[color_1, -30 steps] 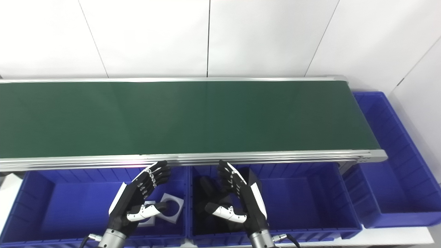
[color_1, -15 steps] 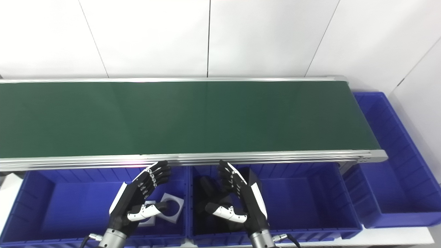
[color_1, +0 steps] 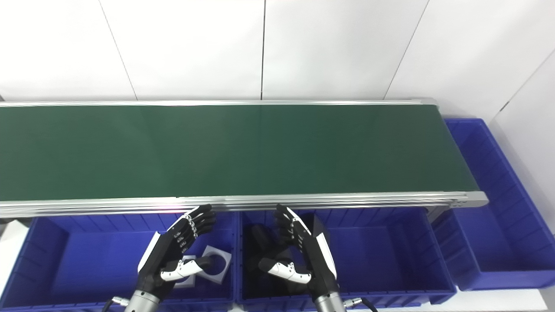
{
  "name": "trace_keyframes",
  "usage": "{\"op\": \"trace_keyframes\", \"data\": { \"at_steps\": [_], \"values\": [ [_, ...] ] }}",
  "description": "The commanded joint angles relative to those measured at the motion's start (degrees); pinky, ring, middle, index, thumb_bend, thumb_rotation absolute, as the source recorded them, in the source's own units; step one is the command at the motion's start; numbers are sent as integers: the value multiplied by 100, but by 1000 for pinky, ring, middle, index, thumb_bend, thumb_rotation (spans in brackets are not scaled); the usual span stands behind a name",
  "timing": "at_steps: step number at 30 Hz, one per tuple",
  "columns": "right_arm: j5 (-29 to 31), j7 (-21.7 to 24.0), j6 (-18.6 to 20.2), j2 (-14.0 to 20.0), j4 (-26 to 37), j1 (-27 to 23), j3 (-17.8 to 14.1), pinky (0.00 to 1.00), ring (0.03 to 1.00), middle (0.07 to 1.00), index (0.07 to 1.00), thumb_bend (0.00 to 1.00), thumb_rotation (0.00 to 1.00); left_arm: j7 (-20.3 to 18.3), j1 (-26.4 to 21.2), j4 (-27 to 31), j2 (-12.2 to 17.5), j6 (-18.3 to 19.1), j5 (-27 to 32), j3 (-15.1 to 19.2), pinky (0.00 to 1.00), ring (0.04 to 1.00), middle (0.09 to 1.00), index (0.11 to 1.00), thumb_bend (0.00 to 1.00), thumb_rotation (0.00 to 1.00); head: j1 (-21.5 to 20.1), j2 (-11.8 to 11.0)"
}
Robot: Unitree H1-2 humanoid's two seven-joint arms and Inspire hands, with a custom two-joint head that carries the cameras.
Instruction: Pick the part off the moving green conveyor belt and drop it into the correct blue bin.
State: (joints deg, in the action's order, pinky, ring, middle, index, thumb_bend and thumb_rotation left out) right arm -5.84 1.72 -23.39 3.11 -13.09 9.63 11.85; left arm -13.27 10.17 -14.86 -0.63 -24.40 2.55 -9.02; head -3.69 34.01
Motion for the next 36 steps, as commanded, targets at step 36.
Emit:
{"op": "trace_keyframes", "data": {
  "at_steps": [36],
  "values": [
    [228, 76, -353, 143, -105, -140, -20, 837, 870, 866, 906, 961, 498, -2, -231, -241, -113, -252, -116, -31, 787, 804, 822, 816, 996, 373, 1456, -744]
  ]
}}
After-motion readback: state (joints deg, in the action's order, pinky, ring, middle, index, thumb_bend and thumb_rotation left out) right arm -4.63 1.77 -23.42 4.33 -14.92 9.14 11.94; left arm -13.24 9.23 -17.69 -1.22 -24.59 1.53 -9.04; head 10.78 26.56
